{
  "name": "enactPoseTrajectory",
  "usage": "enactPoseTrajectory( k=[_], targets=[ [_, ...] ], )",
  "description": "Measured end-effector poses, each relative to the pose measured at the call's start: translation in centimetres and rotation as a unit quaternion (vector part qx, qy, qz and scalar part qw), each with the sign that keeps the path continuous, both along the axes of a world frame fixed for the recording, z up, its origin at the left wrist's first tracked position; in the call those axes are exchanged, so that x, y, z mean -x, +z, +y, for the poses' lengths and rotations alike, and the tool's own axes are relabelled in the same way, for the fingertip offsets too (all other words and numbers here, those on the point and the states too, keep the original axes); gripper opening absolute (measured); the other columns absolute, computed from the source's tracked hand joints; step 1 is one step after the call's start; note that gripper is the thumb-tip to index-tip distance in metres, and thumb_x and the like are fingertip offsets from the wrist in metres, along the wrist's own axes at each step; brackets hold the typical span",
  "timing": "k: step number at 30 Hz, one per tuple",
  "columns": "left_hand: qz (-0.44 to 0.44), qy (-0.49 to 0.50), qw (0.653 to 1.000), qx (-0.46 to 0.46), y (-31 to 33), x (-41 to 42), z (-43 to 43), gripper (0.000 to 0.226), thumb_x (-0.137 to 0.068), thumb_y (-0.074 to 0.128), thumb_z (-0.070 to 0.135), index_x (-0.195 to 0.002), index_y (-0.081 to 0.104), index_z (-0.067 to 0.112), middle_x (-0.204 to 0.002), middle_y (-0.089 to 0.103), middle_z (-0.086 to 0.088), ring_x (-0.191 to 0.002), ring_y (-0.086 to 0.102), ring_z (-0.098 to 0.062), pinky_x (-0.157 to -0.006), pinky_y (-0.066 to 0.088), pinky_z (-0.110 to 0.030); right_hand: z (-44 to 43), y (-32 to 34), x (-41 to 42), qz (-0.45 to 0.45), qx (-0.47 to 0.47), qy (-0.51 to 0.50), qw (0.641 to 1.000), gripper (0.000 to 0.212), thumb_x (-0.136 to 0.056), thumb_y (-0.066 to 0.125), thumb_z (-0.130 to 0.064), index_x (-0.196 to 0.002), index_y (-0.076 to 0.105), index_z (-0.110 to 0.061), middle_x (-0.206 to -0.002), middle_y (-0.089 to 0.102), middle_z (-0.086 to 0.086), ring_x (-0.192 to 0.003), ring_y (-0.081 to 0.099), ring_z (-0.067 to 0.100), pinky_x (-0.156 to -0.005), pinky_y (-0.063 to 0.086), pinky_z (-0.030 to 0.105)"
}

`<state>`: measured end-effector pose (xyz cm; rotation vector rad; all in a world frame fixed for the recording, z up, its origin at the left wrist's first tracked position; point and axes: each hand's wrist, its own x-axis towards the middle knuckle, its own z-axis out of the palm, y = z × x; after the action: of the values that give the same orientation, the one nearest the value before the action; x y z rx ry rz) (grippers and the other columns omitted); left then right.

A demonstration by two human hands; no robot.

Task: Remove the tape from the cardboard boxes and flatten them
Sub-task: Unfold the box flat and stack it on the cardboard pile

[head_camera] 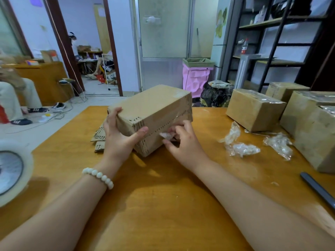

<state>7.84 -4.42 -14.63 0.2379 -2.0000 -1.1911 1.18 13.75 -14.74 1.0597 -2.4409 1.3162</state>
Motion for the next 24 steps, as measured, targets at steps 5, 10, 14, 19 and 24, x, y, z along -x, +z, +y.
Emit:
enactPoseTrajectory(
  k=[5, 10, 14, 19, 24],
  targets=[
    [0.003, -0.008, 1.000, -0.003, 0.1, -0.1, -0.1, 0.086, -0.049, 0.070, 0.067, -0.125, 0.033, 0.051, -0.144, 0.028, -0.009, -0.133, 0.034, -0.029, -0.101, 0.046, -0.054, -0.1, 0.4, -0.1, -0.088, 0.105, -0.046, 0.990, 0.039, -0.082, 0.073, -0.024, -0.108, 0.043, -0.024, -0.117, 0.046, -0.004, -0.104, 0.053, 0.009, -0.093, 0.049, 0.029],
    [0.017, -0.032, 0.999, -0.008, 0.1, -0.1, -0.6, 0.076, -0.050, 0.076, 0.068, -0.114, 0.036, 0.066, -0.142, 0.031, -0.003, -0.132, 0.036, -0.029, -0.098, 0.047, -0.057, 0.2, 0.4, 0.2, -0.093, 0.125, -0.057, 0.986, 0.042, -0.082, 0.073, -0.029, -0.113, 0.044, -0.028, -0.113, 0.055, -0.003, -0.104, 0.051, 0.009, -0.088, 0.045, 0.020],
    [0.016, -0.042, 0.999, -0.005, 0.0, -0.1, -0.7, 0.077, -0.050, 0.076, 0.068, -0.116, 0.036, 0.065, -0.142, 0.031, -0.004, -0.131, 0.037, -0.030, -0.096, 0.047, -0.059, 0.5, 0.8, 0.9, -0.092, 0.119, -0.072, 0.986, 0.032, -0.083, 0.072, -0.031, -0.106, 0.050, -0.027, -0.107, 0.057, -0.001, -0.101, 0.052, 0.012, -0.086, 0.047, 0.024],
    [0.017, -0.049, 0.999, 0.002, 0.1, -0.2, -0.9, 0.075, -0.053, 0.076, 0.065, -0.116, 0.036, 0.065, -0.141, 0.033, -0.005, -0.130, 0.039, -0.029, -0.096, 0.048, -0.059, 1.8, 1.0, 1.9, -0.073, 0.126, -0.116, 0.982, 0.017, -0.085, 0.064, -0.012, -0.078, 0.050, -0.021, -0.078, 0.051, 0.000, -0.071, 0.046, 0.015, -0.061, 0.037, 0.024],
    [0.018, -0.062, 0.998, 0.026, 0.2, -0.4, -0.4, 0.076, -0.053, 0.074, 0.070, -0.117, 0.034, 0.065, -0.141, 0.033, -0.009, -0.130, 0.038, -0.029, -0.099, 0.046, -0.059, 1.8, 0.6, 1.3, -0.031, 0.110, -0.126, 0.985, 0.035, -0.083, 0.060, -0.004, -0.063, 0.034, -0.018, -0.062, 0.039, -0.002, -0.057, 0.034, 0.013, -0.052, 0.028, 0.026]
  ],
)
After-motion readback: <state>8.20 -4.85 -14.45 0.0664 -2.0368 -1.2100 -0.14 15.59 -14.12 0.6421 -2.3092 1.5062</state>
